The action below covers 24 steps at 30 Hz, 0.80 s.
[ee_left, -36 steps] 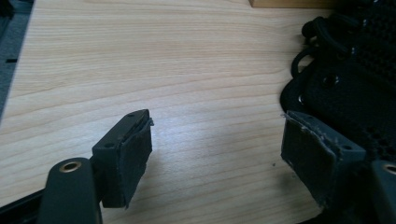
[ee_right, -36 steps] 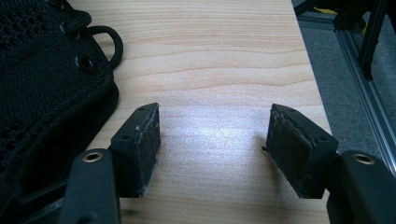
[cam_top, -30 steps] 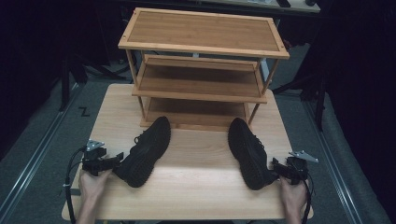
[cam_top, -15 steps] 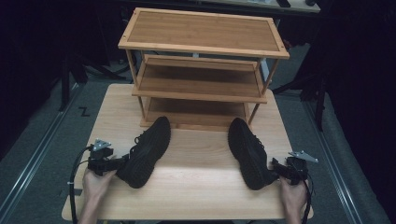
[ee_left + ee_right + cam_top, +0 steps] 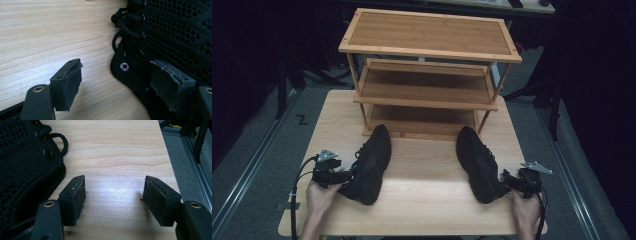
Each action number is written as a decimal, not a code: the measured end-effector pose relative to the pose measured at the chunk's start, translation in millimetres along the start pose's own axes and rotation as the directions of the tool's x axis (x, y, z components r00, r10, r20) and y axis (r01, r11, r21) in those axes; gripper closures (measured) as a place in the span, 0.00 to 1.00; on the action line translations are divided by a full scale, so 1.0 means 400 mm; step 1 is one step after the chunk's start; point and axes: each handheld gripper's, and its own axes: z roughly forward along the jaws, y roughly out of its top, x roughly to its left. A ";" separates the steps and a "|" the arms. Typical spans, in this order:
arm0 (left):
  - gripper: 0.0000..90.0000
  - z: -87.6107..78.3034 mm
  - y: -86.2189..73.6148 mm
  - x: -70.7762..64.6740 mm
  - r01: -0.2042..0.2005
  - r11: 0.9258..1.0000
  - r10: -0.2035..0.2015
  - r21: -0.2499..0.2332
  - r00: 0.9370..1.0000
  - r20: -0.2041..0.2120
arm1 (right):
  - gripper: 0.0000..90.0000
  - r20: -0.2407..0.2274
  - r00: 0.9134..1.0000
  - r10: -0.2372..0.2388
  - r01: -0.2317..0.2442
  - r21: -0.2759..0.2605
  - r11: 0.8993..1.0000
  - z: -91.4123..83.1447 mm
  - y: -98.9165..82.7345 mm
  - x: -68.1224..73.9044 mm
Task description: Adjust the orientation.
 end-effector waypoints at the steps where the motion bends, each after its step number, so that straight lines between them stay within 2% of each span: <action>1: 0.28 -0.001 0.000 -0.002 0.000 1.000 0.000 -0.002 1.000 0.001 | 0.39 0.000 1.000 0.000 0.000 0.000 1.000 0.000 0.000 0.000; 9: 0.29 0.001 0.006 -0.017 -0.002 1.000 0.003 -0.019 1.000 0.009 | 0.39 -0.001 1.000 -0.001 0.001 0.000 1.000 0.000 0.000 0.000; 17: 0.32 -0.004 0.026 -0.039 -0.045 0.999 0.045 -0.027 0.999 -0.012 | 0.39 -0.001 1.000 -0.001 0.001 0.000 1.000 0.000 0.000 0.000; 24: 0.32 -0.003 0.027 -0.043 -0.044 0.999 0.044 -0.032 0.999 -0.006 | 0.39 -0.001 1.000 -0.001 0.001 0.000 1.000 0.000 0.000 0.000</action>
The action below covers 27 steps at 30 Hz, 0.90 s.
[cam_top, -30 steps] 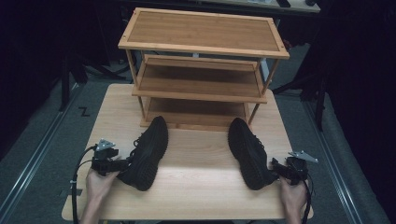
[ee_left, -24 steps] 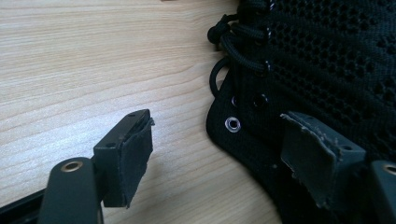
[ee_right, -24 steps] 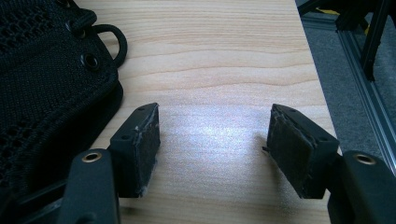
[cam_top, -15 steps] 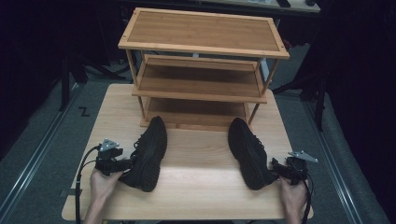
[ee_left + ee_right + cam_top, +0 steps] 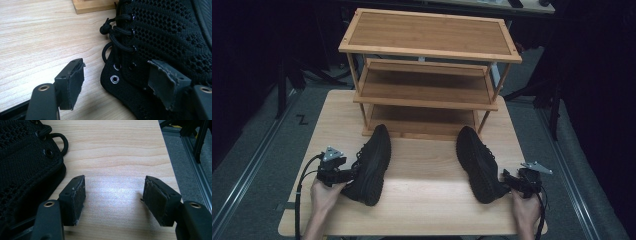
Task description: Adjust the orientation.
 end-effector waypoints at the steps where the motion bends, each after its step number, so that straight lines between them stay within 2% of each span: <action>1: 0.32 0.000 0.001 0.000 0.001 1.000 -0.001 -0.002 1.000 0.003 | 0.39 0.000 1.000 0.000 0.000 0.000 1.000 0.000 0.000 0.000; 19: 0.33 0.002 0.010 -0.015 0.003 1.000 -0.002 -0.019 1.000 0.025 | 0.39 0.000 1.000 0.000 0.000 0.000 1.000 0.000 0.000 0.000; 27: 0.33 -0.001 0.022 -0.025 -0.012 1.000 0.012 -0.021 1.000 0.027 | 0.39 -0.001 1.000 0.002 -0.002 0.000 1.000 0.000 0.000 0.001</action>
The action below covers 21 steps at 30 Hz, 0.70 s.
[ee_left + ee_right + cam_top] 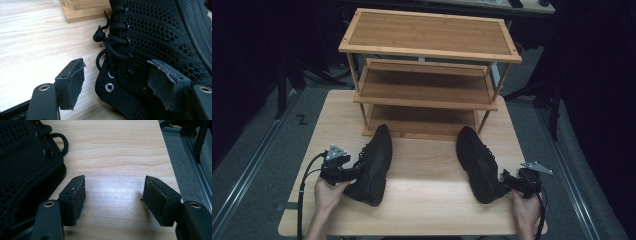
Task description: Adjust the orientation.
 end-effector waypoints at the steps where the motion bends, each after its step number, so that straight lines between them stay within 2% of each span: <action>1: 0.33 0.000 0.001 -0.001 -0.001 1.000 0.001 -0.001 1.000 0.000 | 0.39 0.000 1.000 0.000 0.000 0.000 1.000 0.000 0.000 0.000; 14: 0.33 -0.005 0.018 -0.024 -0.023 1.000 0.024 -0.017 1.000 0.012 | 0.39 -0.001 1.000 -0.001 0.001 0.000 1.000 0.000 0.000 0.000; 21: 0.35 -0.008 0.022 -0.033 -0.017 1.000 0.018 -0.025 1.000 0.018 | 0.39 0.000 1.000 -0.001 0.001 0.000 1.000 0.000 0.000 0.000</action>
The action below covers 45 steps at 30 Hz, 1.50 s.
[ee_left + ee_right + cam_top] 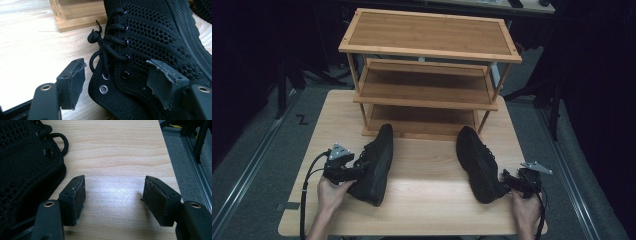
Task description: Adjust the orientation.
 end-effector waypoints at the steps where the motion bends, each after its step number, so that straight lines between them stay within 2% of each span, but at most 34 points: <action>1: 0.36 -0.002 0.001 -0.004 -0.009 1.000 0.009 -0.001 1.000 -0.003 | 0.39 0.000 1.000 0.000 0.000 0.000 1.000 0.000 0.000 0.000; 6: 0.37 -0.004 0.007 -0.014 -0.016 1.000 0.016 -0.001 1.000 -0.002 | 0.39 0.000 1.000 0.000 0.000 0.000 1.000 0.000 0.000 0.000; 12: 0.36 -0.007 0.021 -0.032 -0.023 1.000 0.024 -0.014 0.999 0.028 | 0.39 0.000 1.000 0.000 0.000 0.000 1.000 0.000 0.000 0.000; 19: 0.36 -0.009 0.034 -0.062 -0.050 0.998 0.050 -0.023 0.999 0.021 | 0.38 -0.001 1.000 0.000 0.000 0.000 1.000 0.000 0.000 0.000; 37: 0.42 -0.003 0.047 -0.097 -0.042 0.998 0.044 -0.037 0.998 0.036 | 0.39 -0.001 1.000 0.000 0.000 0.000 1.000 0.000 0.000 0.000; 45: 0.44 0.003 0.063 -0.124 -0.067 0.997 0.068 -0.026 0.997 0.028 | 0.38 -0.001 1.000 0.000 0.000 0.000 1.000 0.000 0.000 0.000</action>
